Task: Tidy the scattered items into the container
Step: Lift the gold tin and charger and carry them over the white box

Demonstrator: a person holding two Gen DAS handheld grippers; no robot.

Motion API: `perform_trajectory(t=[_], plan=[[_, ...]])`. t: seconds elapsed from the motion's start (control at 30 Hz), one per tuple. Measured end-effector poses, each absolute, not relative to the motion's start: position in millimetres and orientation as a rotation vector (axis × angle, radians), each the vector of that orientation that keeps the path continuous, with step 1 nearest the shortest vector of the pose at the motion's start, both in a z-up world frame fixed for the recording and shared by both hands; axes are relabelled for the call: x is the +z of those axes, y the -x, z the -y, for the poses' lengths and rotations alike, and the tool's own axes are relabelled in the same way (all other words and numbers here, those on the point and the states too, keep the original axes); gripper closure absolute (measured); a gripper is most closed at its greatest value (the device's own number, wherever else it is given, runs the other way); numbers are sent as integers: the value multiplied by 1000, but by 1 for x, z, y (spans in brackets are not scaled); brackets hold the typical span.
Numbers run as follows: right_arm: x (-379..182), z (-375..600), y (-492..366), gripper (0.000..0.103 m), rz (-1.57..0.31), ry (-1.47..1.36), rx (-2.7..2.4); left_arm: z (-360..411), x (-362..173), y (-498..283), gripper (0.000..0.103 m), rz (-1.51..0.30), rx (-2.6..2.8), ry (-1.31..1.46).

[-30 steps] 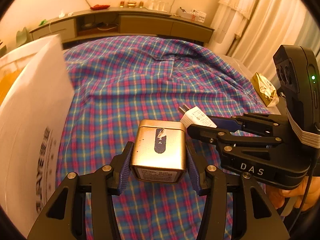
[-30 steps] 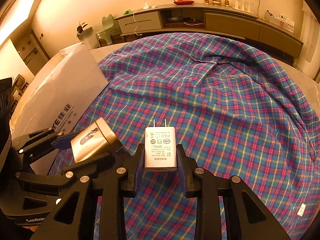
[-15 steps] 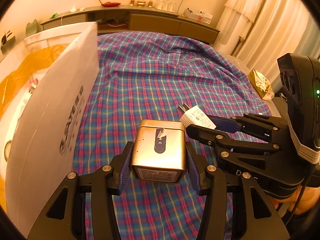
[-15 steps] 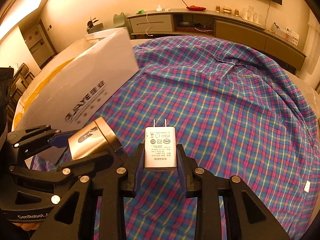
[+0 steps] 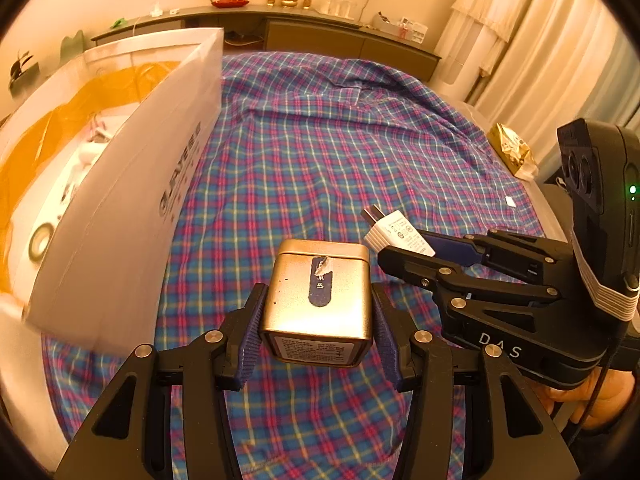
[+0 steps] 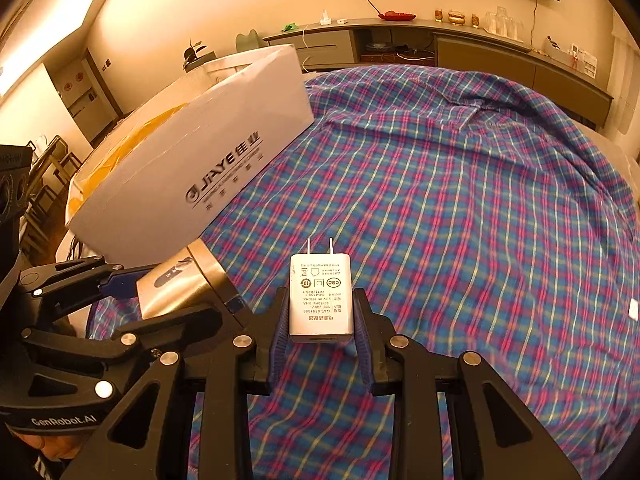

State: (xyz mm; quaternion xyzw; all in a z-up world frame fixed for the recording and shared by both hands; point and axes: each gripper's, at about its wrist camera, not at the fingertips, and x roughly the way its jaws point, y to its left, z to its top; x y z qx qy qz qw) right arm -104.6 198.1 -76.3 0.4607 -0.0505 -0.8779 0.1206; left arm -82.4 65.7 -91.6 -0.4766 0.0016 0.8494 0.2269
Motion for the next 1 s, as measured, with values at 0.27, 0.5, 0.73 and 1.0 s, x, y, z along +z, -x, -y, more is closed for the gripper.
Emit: perform_trajectory(t=[0.27,0.5,0.73,1.0], plan=[[-73,-182,79,71,153,-1336,-2555,-43,-85,62,51,30,2359,1311],[-63,-165,63,71,135,-1319,-2545,-23,-75,51,51,62,2377,1292],[-46,-144,57,71,90,-1287,-2532,-4,-56,39,51,90,2400,1241],[-17,-114,57,71,9,-1223,-2518,22,-30,35,51,150,2427,1171]])
